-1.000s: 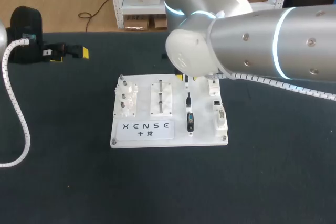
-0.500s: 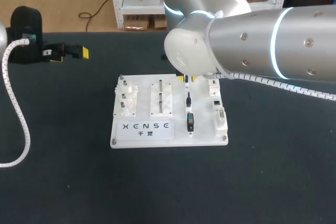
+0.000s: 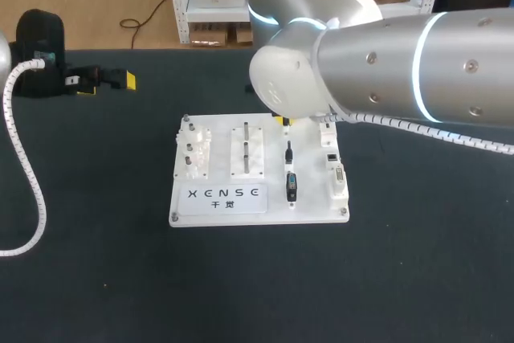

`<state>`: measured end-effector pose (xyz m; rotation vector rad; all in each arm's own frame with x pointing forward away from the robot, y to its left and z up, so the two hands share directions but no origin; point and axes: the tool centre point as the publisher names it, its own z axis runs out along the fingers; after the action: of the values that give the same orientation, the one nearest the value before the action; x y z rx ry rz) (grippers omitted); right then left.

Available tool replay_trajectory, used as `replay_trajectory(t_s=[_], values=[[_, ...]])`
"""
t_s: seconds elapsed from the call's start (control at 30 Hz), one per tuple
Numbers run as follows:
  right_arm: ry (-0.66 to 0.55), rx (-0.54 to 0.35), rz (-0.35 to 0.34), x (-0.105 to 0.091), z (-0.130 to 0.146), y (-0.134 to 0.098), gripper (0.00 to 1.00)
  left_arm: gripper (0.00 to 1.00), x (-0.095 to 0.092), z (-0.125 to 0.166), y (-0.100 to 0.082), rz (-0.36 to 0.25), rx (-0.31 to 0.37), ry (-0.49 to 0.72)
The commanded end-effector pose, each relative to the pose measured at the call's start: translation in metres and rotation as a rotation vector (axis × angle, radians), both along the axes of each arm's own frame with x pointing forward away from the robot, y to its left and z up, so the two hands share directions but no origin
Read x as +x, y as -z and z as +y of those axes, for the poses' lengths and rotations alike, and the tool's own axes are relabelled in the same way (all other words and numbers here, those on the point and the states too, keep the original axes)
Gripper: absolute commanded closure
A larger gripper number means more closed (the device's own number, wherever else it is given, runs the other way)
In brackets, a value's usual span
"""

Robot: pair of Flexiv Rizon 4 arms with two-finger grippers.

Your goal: Insert the USB connector, Ethernet cable, and multi-pin plug into their matching sockets one by one.

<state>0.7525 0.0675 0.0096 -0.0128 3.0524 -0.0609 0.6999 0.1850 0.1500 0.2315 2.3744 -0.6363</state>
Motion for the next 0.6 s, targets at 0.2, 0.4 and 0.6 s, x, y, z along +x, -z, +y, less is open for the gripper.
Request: replay_trajectory(t_s=[0.2,0.4,0.6], values=[[-0.002,0.012,-0.046,-0.008,-0.008,-0.013,1.0,0.0,0.0,0.0,0.0,0.0,0.0,0.0],[0.003,0.045,-0.091,-0.009,-0.015,-0.035,1.0,0.0,0.0,0.0,0.0,0.0,0.0,0.0],[0.012,0.036,-0.111,-0.011,-0.035,-0.042,1.0,0.0,0.0,0.0,0.0,0.0,0.0,0.0]])
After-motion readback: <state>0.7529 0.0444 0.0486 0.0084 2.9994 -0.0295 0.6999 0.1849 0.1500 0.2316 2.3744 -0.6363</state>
